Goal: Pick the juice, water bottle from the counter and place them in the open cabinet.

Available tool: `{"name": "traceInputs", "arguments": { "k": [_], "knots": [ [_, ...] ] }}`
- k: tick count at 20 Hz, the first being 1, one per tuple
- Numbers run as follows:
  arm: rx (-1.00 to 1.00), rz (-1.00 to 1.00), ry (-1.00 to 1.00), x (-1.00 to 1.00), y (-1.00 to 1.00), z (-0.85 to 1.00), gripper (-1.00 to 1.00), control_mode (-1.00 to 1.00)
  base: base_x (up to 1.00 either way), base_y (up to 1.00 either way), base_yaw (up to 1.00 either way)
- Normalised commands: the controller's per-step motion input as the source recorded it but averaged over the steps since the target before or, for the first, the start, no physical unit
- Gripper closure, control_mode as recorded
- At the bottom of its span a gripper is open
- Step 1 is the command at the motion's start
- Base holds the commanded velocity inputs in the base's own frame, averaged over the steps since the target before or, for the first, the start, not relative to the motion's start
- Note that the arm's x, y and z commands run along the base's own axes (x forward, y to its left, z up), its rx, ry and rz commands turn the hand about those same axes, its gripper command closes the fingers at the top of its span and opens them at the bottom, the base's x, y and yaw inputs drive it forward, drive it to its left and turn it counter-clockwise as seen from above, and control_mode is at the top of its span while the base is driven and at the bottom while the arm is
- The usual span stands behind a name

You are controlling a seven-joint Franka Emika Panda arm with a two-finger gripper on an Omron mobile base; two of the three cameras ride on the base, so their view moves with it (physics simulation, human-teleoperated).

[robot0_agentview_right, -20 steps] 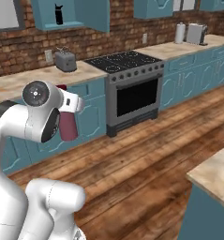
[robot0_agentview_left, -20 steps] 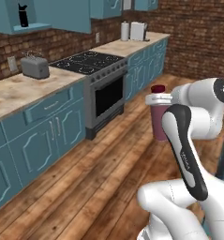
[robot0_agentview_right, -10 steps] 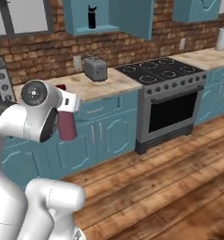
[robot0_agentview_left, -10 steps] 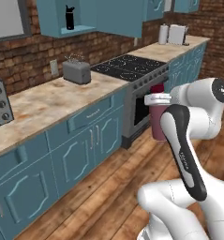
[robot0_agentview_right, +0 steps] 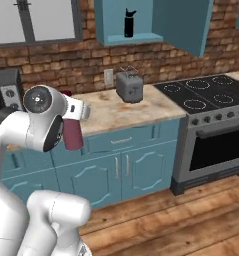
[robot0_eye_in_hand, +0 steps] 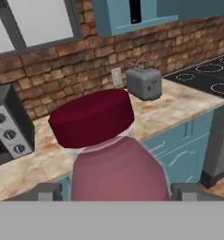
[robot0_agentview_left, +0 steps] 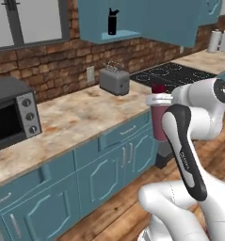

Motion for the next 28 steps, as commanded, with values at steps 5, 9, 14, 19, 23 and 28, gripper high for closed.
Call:
{"name": "traceInputs", "arguments": {
  "k": [5,9,14,19,23,28],
  "knots": [
    [0.00,0.00,0.00,0.00,0.00,0.00,1.00,1.00,0.63,-0.38,0.34],
    [0.00,0.00,0.00,0.00,0.00,0.00,1.00,1.00,0.50,-0.64,0.25],
    [0.00,0.00,0.00,0.00,0.00,0.00,1.00,1.00,0.47,-0.81,0.12],
    [0.00,0.00,0.00,0.00,0.00,0.00,1.00,1.00,0.72,-0.56,0.01],
    [0.00,0.00,0.00,0.00,0.00,0.00,1.00,1.00,0.73,-0.07,0.01],
    [0.00,0.00,0.00,0.00,0.00,0.00,1.00,1.00,0.76,0.00,0.10]
  ]
}}
